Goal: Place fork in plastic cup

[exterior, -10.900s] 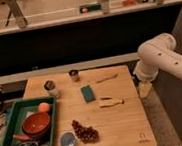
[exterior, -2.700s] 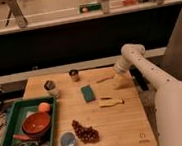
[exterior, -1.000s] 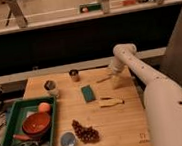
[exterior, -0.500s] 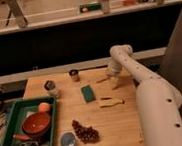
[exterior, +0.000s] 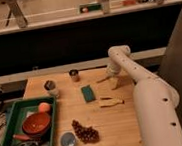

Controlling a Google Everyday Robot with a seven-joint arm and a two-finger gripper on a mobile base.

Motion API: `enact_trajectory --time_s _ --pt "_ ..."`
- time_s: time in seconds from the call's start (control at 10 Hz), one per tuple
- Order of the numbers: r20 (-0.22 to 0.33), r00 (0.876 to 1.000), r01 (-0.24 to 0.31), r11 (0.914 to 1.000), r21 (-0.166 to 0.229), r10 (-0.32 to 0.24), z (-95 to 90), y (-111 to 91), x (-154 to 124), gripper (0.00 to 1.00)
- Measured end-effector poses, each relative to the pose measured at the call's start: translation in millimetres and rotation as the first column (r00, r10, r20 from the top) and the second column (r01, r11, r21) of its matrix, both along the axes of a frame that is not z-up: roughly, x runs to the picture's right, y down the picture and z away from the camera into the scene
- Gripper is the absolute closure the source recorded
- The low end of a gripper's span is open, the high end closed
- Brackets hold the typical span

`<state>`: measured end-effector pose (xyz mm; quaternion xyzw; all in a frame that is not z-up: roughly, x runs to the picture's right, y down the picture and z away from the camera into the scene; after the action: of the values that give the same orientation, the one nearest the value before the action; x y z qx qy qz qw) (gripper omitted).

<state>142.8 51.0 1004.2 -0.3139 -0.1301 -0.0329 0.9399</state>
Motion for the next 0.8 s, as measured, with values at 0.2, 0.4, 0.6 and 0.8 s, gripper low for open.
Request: enact_trajectory --time_s 0.2,0.4,0.6,0.8 --pt "-0.001 1.0 0.001 1.0 0.0 -0.001 -2.0 -1.5 0.7 0.5" --pt "-0.005 1.0 0.006 1.0 0.005 -0.006 -2.1 -3.1 2.5 0.5" --pt "0.0 1.0 0.004 1.0 -0.001 -0.004 -3.2 -2.4 -0.2 0.5" --pt "-0.002 1.0 0.004 1.0 -0.004 -0.004 -3.1 -2.6 0.1 0.5"
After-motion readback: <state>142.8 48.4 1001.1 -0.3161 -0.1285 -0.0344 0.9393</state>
